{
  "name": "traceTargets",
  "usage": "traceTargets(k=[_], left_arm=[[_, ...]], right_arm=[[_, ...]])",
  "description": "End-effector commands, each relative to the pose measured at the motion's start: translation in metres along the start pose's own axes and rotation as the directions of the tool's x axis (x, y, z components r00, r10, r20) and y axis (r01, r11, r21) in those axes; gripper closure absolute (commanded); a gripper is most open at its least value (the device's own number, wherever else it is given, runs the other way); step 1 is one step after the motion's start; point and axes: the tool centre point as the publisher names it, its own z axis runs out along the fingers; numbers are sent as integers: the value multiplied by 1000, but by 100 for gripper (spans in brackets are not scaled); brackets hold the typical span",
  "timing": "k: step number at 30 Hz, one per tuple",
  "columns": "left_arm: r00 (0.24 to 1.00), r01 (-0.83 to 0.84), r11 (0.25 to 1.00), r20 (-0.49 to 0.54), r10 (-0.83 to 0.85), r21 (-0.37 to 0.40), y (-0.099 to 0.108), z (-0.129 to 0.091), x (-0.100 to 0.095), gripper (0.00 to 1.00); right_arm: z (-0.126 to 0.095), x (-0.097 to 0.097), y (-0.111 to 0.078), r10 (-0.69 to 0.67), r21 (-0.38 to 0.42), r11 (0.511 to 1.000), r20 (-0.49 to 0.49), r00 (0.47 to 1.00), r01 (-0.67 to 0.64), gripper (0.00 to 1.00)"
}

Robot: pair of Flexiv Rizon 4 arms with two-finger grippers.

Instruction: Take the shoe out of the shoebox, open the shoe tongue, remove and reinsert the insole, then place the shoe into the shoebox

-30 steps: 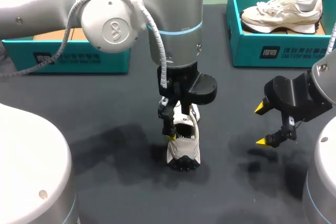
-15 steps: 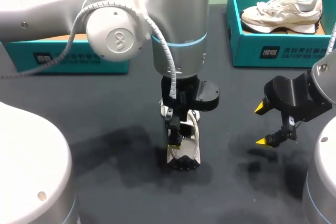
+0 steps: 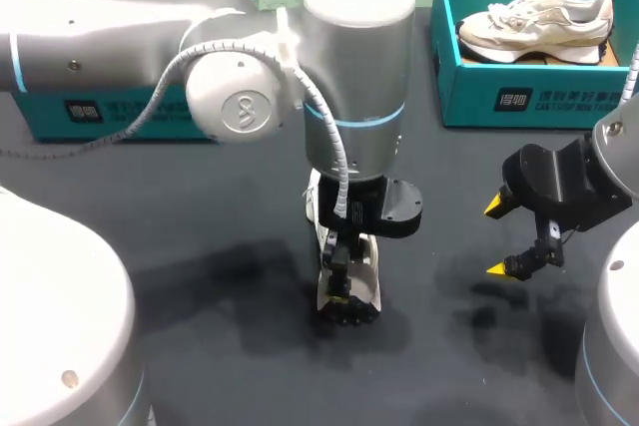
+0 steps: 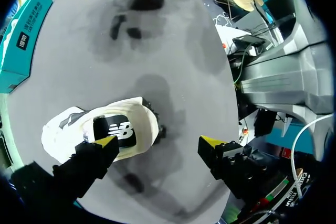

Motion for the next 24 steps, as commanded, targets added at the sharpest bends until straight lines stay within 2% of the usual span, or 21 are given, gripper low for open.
traceTargets(k=[1,9,24], left_arm=[[1000,6,1000,8,-6,10,-6,19,-2,0],[998,27,1000,48,-28,16,-7,45,-3,0],[994,81,996,72,-84,49,-3,70,-11,0]], right_arm=[[0,2,-1,0,1,1000,4,1000,0,0],[0,2,-1,0,1,1000,4,1000,0,0],[0,2,-1,0,1,1000,4,1000,0,0]])
